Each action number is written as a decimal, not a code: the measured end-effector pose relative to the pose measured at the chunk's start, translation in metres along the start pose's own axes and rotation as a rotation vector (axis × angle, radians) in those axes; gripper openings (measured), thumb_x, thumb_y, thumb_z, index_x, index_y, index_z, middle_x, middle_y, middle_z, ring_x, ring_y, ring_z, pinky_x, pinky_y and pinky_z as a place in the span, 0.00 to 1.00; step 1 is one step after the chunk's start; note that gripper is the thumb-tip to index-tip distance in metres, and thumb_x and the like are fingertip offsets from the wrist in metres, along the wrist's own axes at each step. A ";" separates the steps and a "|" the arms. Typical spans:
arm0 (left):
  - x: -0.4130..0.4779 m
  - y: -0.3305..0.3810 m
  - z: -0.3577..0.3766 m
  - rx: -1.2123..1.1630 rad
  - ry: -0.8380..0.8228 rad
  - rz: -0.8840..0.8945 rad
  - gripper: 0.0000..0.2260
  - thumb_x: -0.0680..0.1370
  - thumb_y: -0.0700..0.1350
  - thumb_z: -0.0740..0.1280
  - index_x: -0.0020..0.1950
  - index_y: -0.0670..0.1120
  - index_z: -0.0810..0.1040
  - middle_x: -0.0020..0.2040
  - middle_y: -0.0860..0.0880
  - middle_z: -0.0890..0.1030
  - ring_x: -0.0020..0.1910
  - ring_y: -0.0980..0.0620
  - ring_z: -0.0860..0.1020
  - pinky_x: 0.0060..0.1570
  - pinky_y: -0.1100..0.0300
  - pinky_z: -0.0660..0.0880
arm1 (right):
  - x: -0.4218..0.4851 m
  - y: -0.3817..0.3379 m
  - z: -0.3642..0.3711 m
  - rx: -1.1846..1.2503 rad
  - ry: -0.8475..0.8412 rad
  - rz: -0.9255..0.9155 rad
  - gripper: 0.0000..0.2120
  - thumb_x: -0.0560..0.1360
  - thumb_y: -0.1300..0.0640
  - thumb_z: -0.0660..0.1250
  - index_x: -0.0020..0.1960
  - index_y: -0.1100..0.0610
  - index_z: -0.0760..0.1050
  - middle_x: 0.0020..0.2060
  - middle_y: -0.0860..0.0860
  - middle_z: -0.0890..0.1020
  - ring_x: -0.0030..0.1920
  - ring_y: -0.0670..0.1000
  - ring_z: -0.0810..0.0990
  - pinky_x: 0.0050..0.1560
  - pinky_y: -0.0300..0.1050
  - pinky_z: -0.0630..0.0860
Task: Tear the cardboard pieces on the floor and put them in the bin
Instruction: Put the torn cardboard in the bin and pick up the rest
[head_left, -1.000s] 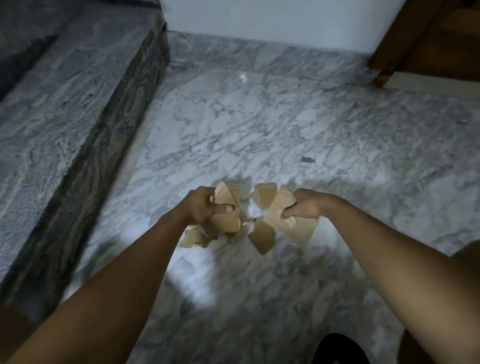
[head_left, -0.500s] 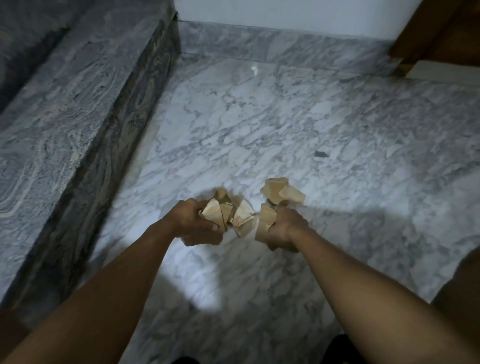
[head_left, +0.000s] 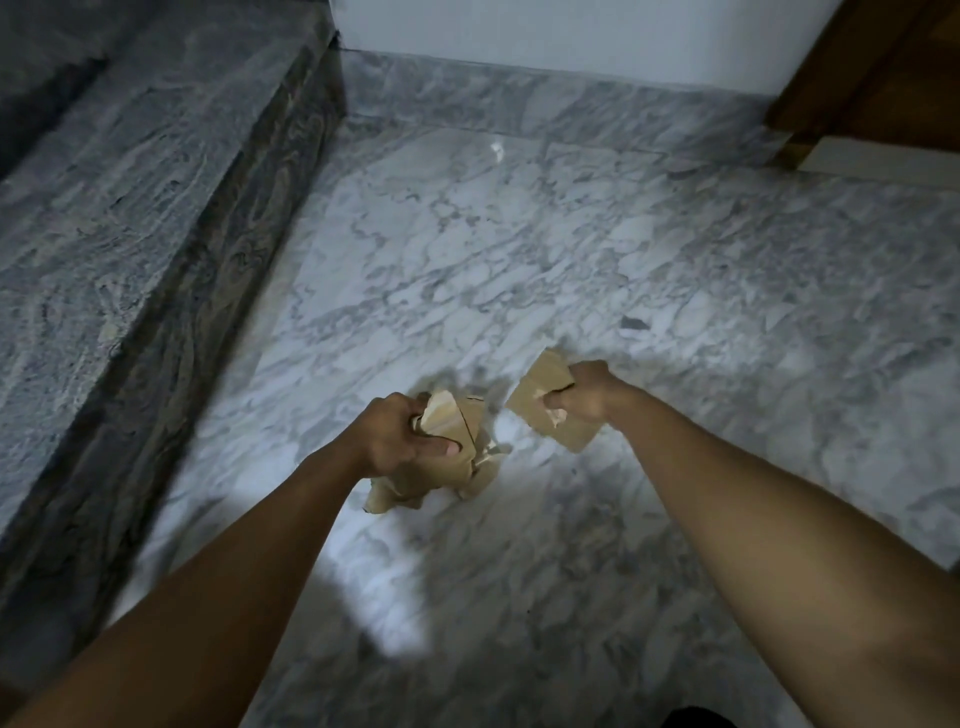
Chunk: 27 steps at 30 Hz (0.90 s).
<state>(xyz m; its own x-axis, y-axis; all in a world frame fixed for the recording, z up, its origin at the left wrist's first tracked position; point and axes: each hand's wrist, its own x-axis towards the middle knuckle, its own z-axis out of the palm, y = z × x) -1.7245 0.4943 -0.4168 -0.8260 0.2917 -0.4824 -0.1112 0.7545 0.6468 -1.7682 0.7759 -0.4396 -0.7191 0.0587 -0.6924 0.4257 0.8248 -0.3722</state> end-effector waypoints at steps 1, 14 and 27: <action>0.002 0.000 0.001 0.009 0.002 0.007 0.11 0.68 0.57 0.78 0.37 0.61 0.75 0.35 0.58 0.77 0.40 0.58 0.76 0.37 0.67 0.66 | 0.007 -0.002 0.013 -0.092 0.025 0.035 0.31 0.72 0.40 0.72 0.69 0.52 0.71 0.67 0.56 0.69 0.63 0.61 0.71 0.61 0.54 0.74; 0.012 -0.007 -0.020 -0.114 0.179 -0.221 0.15 0.69 0.61 0.75 0.48 0.54 0.80 0.46 0.51 0.82 0.47 0.50 0.78 0.39 0.61 0.72 | 0.014 0.002 0.044 0.386 0.217 0.129 0.41 0.71 0.57 0.77 0.75 0.58 0.56 0.66 0.59 0.74 0.62 0.60 0.78 0.50 0.47 0.76; -0.050 -0.065 -0.010 0.252 0.399 -0.162 0.19 0.66 0.62 0.76 0.43 0.51 0.73 0.36 0.53 0.78 0.37 0.49 0.77 0.34 0.57 0.70 | -0.030 -0.006 0.044 -0.297 0.360 -0.258 0.17 0.74 0.50 0.70 0.59 0.56 0.73 0.55 0.56 0.80 0.55 0.60 0.80 0.49 0.50 0.76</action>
<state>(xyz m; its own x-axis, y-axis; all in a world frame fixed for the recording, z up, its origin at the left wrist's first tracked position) -1.6819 0.4246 -0.4293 -0.9617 -0.0518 -0.2692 -0.1594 0.9045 0.3955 -1.7250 0.7446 -0.4442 -0.9451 -0.0209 -0.3262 0.0737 0.9586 -0.2751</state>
